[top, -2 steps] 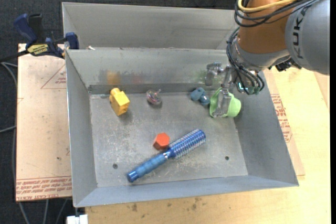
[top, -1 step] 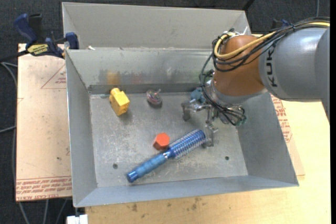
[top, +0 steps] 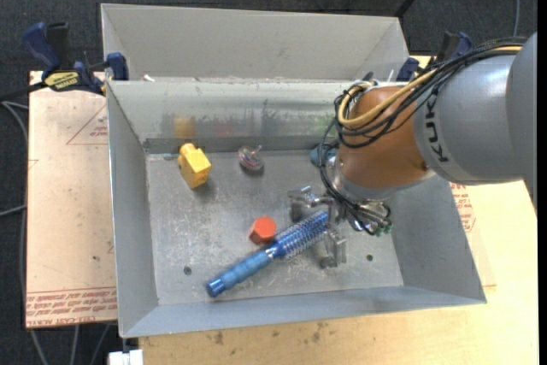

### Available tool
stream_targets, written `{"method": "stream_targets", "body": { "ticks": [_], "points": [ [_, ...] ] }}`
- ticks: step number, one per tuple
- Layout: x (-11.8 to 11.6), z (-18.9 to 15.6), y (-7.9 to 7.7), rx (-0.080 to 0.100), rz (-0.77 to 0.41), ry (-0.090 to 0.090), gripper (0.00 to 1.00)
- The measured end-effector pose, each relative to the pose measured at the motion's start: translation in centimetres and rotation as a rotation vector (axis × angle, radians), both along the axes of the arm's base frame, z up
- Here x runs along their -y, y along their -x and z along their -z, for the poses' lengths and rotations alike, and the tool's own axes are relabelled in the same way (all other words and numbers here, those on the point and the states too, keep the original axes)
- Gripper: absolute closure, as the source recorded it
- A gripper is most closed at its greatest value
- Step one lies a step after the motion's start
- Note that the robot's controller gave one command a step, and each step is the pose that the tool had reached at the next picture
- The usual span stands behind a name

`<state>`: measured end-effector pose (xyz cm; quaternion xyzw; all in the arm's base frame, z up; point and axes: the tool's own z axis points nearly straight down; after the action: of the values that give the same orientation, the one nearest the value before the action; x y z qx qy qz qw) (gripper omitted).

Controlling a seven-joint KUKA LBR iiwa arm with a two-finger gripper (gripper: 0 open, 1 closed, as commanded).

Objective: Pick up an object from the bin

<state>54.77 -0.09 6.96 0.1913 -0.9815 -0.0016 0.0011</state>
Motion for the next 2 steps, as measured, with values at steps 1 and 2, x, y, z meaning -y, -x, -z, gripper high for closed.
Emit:
{"method": "stream_targets", "body": {
  "ticks": [1,2],
  "points": [
    [0.1,0.0,-0.1,0.002,0.001,0.001,1.00],
    [-2.1,-0.1,-1.3,0.012,-0.486,0.001,1.00]
  ]
}}
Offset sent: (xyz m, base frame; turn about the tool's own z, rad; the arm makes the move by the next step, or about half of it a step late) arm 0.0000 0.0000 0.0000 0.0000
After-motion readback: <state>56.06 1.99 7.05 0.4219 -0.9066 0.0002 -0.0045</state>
